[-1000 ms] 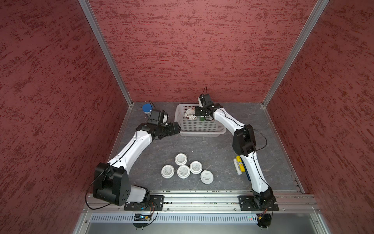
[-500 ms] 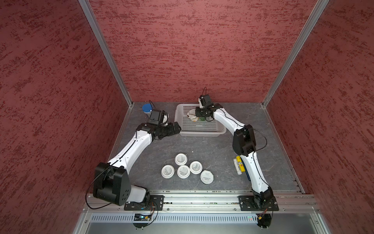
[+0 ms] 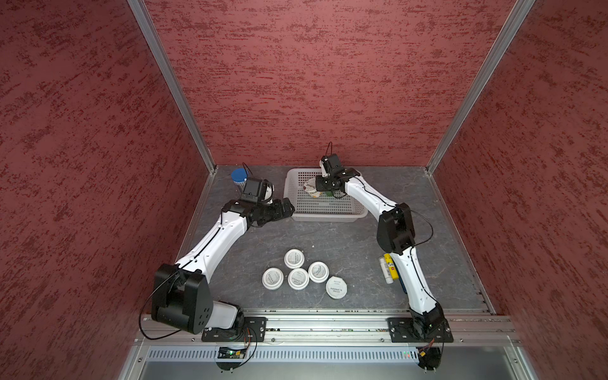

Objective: Put the yogurt in the basket
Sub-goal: Place the yogurt in the basket.

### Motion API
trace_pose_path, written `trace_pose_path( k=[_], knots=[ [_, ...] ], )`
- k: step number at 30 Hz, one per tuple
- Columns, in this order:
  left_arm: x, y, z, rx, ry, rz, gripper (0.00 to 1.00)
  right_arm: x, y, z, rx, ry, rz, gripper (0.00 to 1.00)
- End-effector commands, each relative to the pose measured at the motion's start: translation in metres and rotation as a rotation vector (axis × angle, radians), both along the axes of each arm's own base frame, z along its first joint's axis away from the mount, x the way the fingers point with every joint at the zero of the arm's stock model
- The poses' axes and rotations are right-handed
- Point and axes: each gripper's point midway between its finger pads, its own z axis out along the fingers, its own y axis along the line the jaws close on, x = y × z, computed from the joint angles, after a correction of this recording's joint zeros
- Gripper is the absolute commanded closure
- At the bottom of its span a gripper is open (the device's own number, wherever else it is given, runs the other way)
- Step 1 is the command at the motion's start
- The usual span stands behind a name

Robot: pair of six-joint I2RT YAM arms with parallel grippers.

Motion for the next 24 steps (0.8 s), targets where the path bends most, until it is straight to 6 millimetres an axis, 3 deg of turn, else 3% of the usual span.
trace_pose_path(
  k=[1, 12, 17, 24],
  knots=[
    [0.001, 0.001, -0.003, -0.013, 0.003, 0.008, 0.00, -0.001, -0.003, 0.039, -0.017, -0.067, -0.007, 0.71],
    [0.001, -0.001, -0.002, -0.018, 0.002, 0.003, 0.00, -0.011, -0.017, 0.023, -0.079, -0.027, -0.036, 0.67],
    [0.000, -0.001, -0.003, -0.016, 0.004, 0.005, 0.00, -0.012, -0.017, 0.039, -0.066, -0.050, -0.026, 0.60],
    [0.001, -0.001, -0.002, -0.019, 0.001, 0.002, 0.00, -0.021, -0.005, 0.050, -0.058, -0.075, 0.020, 0.62]
  ],
)
